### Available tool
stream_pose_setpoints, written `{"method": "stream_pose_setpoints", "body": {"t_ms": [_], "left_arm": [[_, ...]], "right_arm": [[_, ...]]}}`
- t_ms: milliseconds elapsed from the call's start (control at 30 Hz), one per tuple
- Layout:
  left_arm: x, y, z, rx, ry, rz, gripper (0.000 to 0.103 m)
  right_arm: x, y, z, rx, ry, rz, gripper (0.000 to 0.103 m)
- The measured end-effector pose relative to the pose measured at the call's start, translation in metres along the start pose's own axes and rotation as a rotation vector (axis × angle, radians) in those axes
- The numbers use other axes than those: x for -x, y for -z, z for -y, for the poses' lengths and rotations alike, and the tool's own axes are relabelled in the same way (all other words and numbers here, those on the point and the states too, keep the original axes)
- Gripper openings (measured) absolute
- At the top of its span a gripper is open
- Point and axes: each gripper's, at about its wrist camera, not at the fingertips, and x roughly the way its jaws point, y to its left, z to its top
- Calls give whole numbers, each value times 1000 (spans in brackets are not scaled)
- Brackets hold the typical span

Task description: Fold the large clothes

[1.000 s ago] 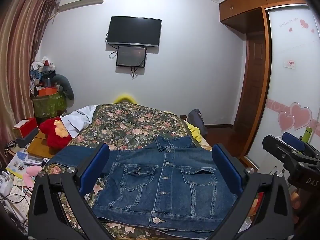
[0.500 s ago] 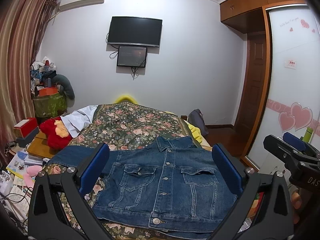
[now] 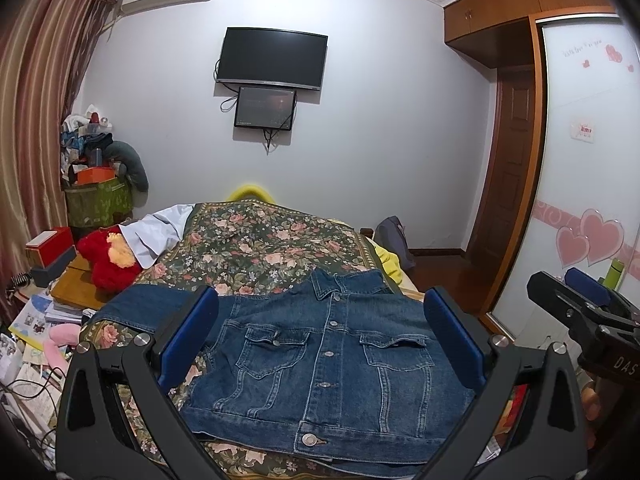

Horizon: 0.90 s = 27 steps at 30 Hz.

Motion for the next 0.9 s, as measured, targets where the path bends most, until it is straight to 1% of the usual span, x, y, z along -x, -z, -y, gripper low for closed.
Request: {"method": "stream_pose_setpoints", "body": {"t_ms": [400, 900], "left_arm": [[-3, 2, -5, 20, -10, -7, 103], [-4, -1, -5, 10, -6, -6, 103]], "right_arm": [[-1, 0, -1, -1, 0, -1, 103], [-1, -2, 2, -2, 0, -5, 103]]}}
